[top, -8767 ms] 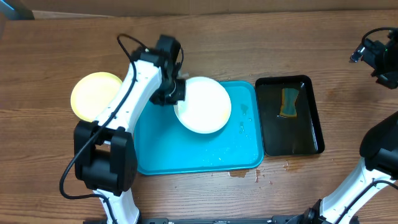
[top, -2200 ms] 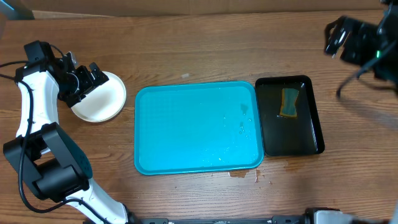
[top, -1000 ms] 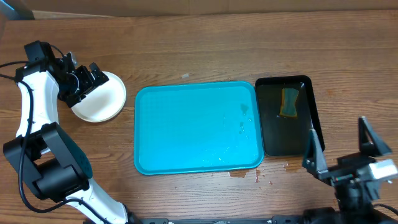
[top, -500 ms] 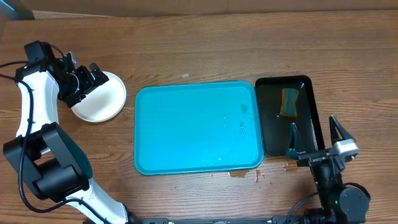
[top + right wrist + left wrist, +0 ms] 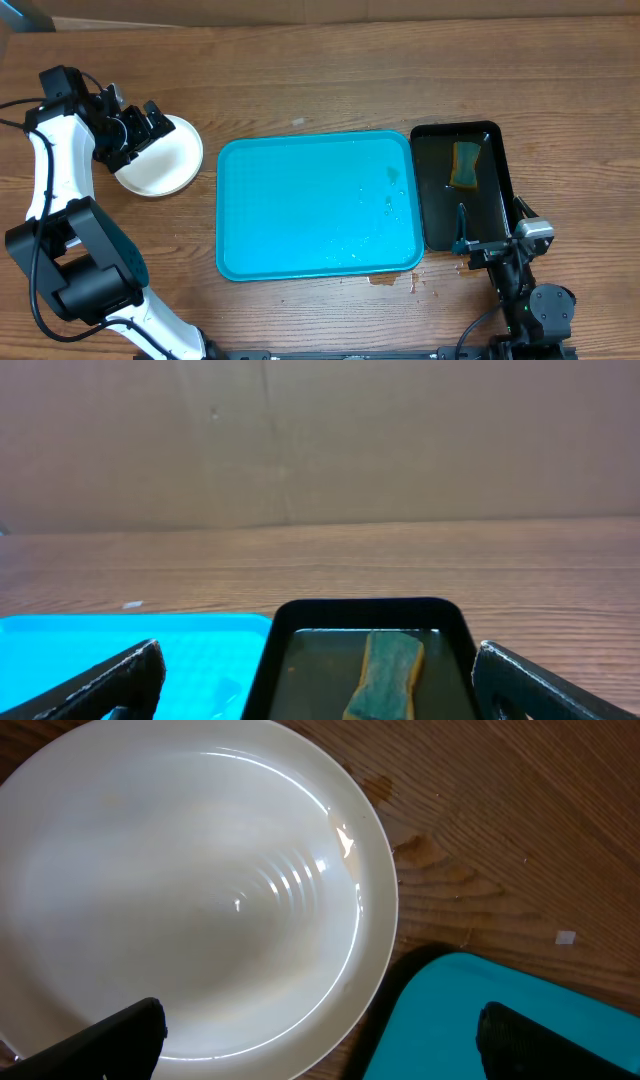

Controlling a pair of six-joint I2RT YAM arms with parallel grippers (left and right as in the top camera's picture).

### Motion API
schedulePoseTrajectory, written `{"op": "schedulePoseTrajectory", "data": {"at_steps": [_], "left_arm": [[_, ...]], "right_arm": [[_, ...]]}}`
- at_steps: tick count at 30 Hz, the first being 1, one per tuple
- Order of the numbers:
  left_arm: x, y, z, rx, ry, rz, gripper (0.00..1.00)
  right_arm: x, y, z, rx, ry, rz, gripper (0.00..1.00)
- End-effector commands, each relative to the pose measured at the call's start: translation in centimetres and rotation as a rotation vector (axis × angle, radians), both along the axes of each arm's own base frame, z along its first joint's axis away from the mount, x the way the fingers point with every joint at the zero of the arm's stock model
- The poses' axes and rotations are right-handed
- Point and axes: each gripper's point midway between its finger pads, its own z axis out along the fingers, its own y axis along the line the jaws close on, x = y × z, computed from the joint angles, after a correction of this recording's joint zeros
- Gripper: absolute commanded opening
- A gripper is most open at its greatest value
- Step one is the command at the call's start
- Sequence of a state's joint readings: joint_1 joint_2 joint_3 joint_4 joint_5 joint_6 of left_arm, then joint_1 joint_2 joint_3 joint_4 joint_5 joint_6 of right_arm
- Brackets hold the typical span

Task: Clean dirty plates on tray and stack at the side

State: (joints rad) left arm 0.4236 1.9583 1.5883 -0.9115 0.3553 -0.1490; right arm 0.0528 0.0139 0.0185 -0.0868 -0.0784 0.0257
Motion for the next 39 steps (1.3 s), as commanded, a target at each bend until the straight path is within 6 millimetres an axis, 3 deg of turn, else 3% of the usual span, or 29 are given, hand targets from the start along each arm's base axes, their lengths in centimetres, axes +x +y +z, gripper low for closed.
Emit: {"op": "schedulePoseTrajectory", "data": {"at_steps": [1, 8, 12, 39], "left_arm": [[-0.14, -0.03, -0.21, 0.006, 0.001, -0.019, 1.0], [-0.14, -0.03, -0.21, 0.006, 0.0, -0.019, 1.0], [-0.14, -0.03, -0.21, 0.006, 0.001, -0.019, 1.0], [-0.14, -0.03, -0.21, 0.006, 0.001, -0.019, 1.0]], "right_arm": [[0.09, -0.71, -0.15, -0.008, -0.006, -0.04, 1.0], [0.06, -0.43, -0.11, -0.011, -0.009, -0.024, 1.0], [0.03, -0.19, -0.08, -0.111, -0.025, -0.007, 1.0], [0.03, -0.18, -0.06, -0.104, -0.025, -0.007, 1.0]]}}
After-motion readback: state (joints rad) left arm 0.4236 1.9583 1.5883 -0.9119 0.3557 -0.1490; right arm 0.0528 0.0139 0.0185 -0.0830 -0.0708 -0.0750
